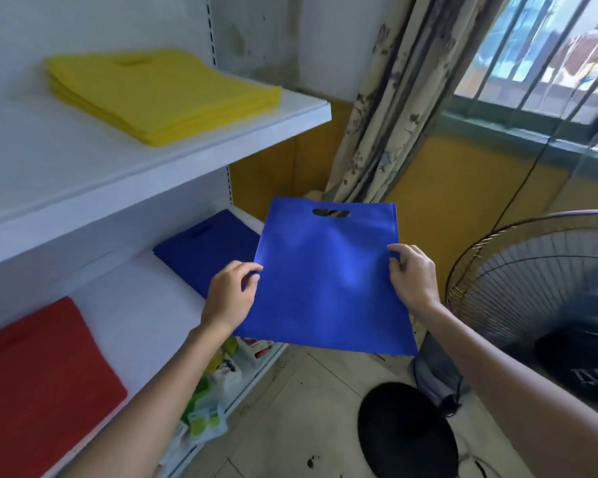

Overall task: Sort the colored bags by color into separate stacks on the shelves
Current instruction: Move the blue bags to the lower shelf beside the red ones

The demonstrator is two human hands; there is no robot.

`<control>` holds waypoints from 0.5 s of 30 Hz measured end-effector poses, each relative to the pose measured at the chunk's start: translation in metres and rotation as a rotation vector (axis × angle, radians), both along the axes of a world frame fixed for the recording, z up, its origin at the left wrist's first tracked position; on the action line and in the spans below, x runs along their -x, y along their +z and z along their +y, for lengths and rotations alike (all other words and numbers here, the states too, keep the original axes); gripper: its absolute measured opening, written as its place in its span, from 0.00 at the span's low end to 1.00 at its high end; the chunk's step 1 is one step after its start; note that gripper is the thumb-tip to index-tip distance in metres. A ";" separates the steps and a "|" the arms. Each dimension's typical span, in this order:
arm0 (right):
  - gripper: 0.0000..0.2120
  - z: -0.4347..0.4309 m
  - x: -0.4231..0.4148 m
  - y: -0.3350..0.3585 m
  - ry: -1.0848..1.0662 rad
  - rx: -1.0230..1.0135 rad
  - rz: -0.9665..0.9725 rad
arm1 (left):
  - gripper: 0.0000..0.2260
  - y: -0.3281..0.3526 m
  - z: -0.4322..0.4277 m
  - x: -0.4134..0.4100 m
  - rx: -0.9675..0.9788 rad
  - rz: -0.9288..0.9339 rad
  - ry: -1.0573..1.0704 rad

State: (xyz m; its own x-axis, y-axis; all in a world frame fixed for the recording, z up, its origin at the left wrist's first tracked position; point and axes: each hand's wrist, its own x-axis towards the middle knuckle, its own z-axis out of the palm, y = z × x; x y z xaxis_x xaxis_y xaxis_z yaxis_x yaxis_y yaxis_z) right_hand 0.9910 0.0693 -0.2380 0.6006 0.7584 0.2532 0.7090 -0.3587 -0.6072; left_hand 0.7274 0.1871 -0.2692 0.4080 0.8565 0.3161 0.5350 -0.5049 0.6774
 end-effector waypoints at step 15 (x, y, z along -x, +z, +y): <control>0.20 0.207 -0.026 -0.096 0.397 0.317 -0.115 | 0.15 -0.102 0.090 -0.005 0.295 0.111 0.339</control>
State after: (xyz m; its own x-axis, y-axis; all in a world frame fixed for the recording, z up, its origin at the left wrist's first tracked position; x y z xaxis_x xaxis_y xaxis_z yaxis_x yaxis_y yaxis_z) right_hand 1.0173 0.2763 -0.3335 0.2328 0.9723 0.0213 0.8836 -0.2023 -0.4223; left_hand 0.7321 0.2769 -0.3714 0.1065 0.9943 0.0087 0.7140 -0.0826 0.6953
